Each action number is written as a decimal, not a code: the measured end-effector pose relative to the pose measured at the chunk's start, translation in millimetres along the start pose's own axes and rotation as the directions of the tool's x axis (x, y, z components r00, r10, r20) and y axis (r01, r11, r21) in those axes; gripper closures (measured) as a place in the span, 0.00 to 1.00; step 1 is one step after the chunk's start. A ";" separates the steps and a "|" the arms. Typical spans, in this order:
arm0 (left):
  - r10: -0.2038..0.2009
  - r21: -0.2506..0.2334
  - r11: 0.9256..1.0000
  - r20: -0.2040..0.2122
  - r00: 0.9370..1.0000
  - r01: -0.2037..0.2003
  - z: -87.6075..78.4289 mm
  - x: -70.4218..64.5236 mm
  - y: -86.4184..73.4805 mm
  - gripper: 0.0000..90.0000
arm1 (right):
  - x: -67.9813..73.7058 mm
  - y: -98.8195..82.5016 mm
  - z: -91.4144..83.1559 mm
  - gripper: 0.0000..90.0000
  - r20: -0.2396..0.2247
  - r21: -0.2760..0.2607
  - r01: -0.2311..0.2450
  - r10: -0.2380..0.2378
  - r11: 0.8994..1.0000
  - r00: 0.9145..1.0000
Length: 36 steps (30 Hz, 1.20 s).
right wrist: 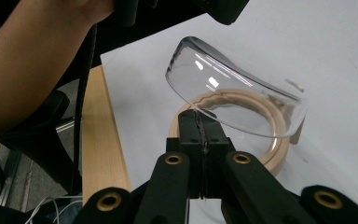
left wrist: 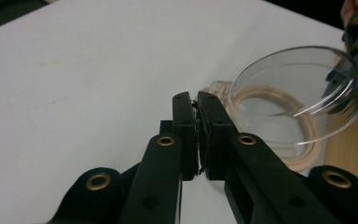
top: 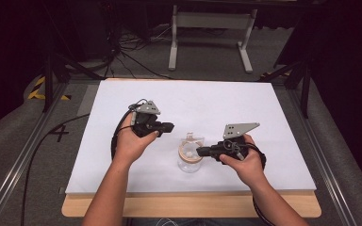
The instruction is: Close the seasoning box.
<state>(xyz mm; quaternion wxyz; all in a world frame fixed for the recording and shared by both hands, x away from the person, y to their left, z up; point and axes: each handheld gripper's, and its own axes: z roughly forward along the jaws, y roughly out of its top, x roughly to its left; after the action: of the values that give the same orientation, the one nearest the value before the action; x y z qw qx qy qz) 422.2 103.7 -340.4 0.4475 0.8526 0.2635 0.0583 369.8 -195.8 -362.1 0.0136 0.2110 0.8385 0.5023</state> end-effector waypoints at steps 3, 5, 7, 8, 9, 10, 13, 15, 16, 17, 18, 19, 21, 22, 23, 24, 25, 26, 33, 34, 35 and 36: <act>-0.009 0.023 1.000 0.002 1.000 0.009 -3.5 3.0 -2.5 0.96 | 1.6 -0.5 -0.4 1.00 -0.016 0.028 -0.007 0.007 1.000 1.000; -0.014 0.032 0.999 -0.005 1.000 0.014 -5.2 4.7 -3.4 0.96 | 2.9 -0.3 -0.7 1.00 -0.024 0.037 -0.002 0.003 0.999 1.000; -0.018 0.040 0.999 -0.008 1.000 0.018 -6.5 6.8 -4.1 0.96 | 4.4 -0.3 -0.5 1.00 -0.033 0.045 -0.007 0.009 0.999 0.999; -0.026 0.041 0.999 -0.006 1.000 0.026 -6.7 7.3 -4.7 0.96 | 5.1 -0.5 -0.2 1.00 -0.035 0.050 -0.002 0.004 0.999 0.999; -0.031 0.045 0.999 -0.007 1.000 0.031 -7.1 7.7 -5.1 0.95 | 6.2 -0.6 0.1 1.00 -0.037 0.058 -0.006 0.009 0.998 0.999; -0.029 0.042 0.999 -0.008 1.000 0.029 -7.1 8.0 -5.3 0.95 | 6.6 -0.9 0.6 1.00 -0.042 0.067 -0.003 0.006 0.998 0.999; -0.026 0.036 0.999 -0.013 1.000 0.027 -8.0 8.7 -5.9 0.93 | 7.0 -1.4 1.5 1.00 -0.044 0.079 -0.009 0.013 0.997 0.999; -0.032 0.031 0.999 -0.015 0.999 0.033 -8.6 8.8 -6.1 0.93 | 7.3 -2.3 2.1 1.00 -0.048 0.091 -0.020 0.024 0.996 0.999; -0.034 0.030 0.999 -0.015 0.999 0.035 -8.8 8.8 -6.3 0.93 | 7.7 -2.5 2.1 1.00 -0.049 0.095 -0.021 0.025 0.995 0.998; -0.036 0.031 0.999 -0.013 0.999 0.036 -9.1 8.9 -6.4 0.93 | 8.1 -2.7 2.0 1.00 -0.052 0.099 -0.024 0.029 0.995 0.998; -0.034 0.035 0.999 -0.012 0.999 0.034 -9.7 9.4 -6.4 0.94 | 8.3 -2.8 2.0 1.00 -0.054 0.104 -0.025 0.031 0.994 0.998; -0.036 0.035 0.999 -0.011 0.999 0.036 -9.8 9.4 -6.5 0.94 | 8.8 -3.0 1.8 1.00 -0.055 0.110 -0.029 0.036 0.993 0.998; -0.036 0.037 0.999 -0.010 0.999 0.036 -9.6 9.5 -6.6 0.94 | 9.0 -3.3 1.8 1.00 -0.053 0.121 -0.033 0.040 0.992 0.998; -0.035 0.031 0.999 -0.012 0.999 0.036 -9.1 9.2 -6.7 0.93 | 8.7 -3.6 2.0 1.00 -0.056 0.124 -0.033 0.040 0.992 0.998; -0.035 0.031 0.999 -0.012 0.999 0.036 -9.0 9.0 -6.6 0.93 | 8.6 -4.0 1.9 1.00 -0.053 0.131 -0.038 0.045 0.991 0.998; -0.036 0.032 0.999 -0.010 0.999 0.036 -8.8 8.8 -6.6 0.93 | 8.7 -4.3 1.8 1.00 -0.054 0.134 -0.039 0.047 0.990 0.997; -0.036 0.032 0.999 -0.010 0.999 0.036 -8.8 8.8 -6.6 0.93 | 8.7 -4.3 1.8 1.00 -0.054 0.134 -0.039 0.047 0.990 0.997; -0.036 0.033 0.999 -0.009 0.999 0.036 -8.8 8.5 -6.6 0.93 | 8.9 -4.4 1.7 1.00 -0.054 0.135 -0.039 0.047 0.990 0.997; -0.033 0.024 0.999 -0.012 0.999 0.033 -10.3 7.6 -6.4 0.90 | 8.9 -1.8 -4.1 1.00 -0.042 0.103 -0.024 0.028 0.994 0.999; -0.038 0.026 0.999 -0.009 0.999 0.039 -11.2 7.2 -6.5 0.89 | 8.5 -0.8 -6.7 1.00 -0.033 0.092 -0.021 0.024 0.996 0.999; -0.039 0.021 0.999 -0.010 0.999 0.040 -12.0 7.0 -7.1 0.88 | 7.7 0.7 -10.0 1.00 -0.023 0.078 -0.017 0.018 0.997 1.000; -0.041 0.015 0.999 -0.011 0.999 0.041 -12.4 6.9 -8.0 0.87 | 6.6 2.2 -13.6 1.00 -0.013 0.063 -0.011 0.012 0.998 1.000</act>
<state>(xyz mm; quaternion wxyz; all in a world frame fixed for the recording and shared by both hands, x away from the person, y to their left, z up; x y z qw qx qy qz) 420.7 119.9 -340.4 0.4406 0.8500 0.2839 0.0517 361.3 -203.9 -352.2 -0.0015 0.2130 0.8526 0.4772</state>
